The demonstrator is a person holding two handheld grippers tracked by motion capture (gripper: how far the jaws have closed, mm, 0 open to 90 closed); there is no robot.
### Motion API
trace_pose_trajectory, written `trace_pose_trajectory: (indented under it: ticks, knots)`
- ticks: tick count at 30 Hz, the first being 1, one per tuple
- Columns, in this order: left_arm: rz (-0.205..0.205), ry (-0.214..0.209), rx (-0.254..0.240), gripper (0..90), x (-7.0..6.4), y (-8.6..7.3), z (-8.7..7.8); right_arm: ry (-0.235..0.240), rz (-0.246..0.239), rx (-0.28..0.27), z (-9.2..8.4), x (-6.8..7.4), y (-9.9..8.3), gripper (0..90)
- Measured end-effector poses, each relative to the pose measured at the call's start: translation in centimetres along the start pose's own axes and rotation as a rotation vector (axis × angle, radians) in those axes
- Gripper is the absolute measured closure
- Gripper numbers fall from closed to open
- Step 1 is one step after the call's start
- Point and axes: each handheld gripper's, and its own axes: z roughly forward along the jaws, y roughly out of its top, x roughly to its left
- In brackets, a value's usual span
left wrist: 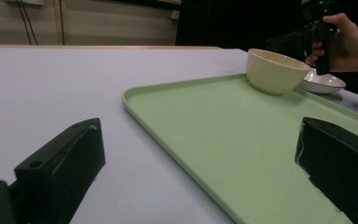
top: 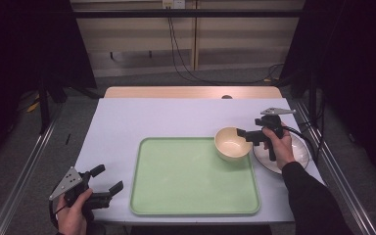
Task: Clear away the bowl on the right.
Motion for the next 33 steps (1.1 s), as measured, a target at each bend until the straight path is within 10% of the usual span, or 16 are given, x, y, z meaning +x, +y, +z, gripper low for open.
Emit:
trace_pose_trajectory:
  ticks: [33]
  knots:
    - [-0.001,0.004,-0.002,1.4,-0.1,0.0,-0.1,-0.074,-0.003,-0.135,-5.5,0.0,-2.5,1.3]
